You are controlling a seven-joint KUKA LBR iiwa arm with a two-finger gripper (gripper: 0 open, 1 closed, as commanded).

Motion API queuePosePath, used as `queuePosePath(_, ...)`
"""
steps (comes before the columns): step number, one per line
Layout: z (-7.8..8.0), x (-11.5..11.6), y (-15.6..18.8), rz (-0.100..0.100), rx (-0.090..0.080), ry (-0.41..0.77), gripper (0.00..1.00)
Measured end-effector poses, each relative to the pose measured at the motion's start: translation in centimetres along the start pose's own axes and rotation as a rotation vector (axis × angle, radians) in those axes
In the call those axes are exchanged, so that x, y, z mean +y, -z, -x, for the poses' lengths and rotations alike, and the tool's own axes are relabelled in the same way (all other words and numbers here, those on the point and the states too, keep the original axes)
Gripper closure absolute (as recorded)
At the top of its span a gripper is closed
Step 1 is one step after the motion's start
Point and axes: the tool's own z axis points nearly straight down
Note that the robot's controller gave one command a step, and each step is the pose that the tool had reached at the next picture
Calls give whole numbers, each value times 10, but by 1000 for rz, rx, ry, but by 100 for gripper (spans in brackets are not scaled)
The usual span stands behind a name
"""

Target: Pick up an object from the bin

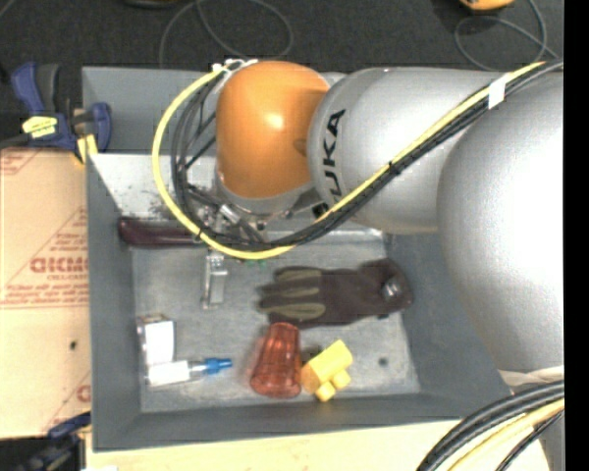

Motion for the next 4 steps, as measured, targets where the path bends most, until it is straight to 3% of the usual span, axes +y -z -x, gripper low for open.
queuePosePath(1, 2, -1, 5, 1, -8, -4, 0)
queuePosePath(2, -42, 13, -20, -1, -9, 218, 0)
queuePosePath(3, -76, 25, -48, 1, -8, 261, 0)
queuePosePath(4, -99, 44, -46, 1, -7, 222, 0)
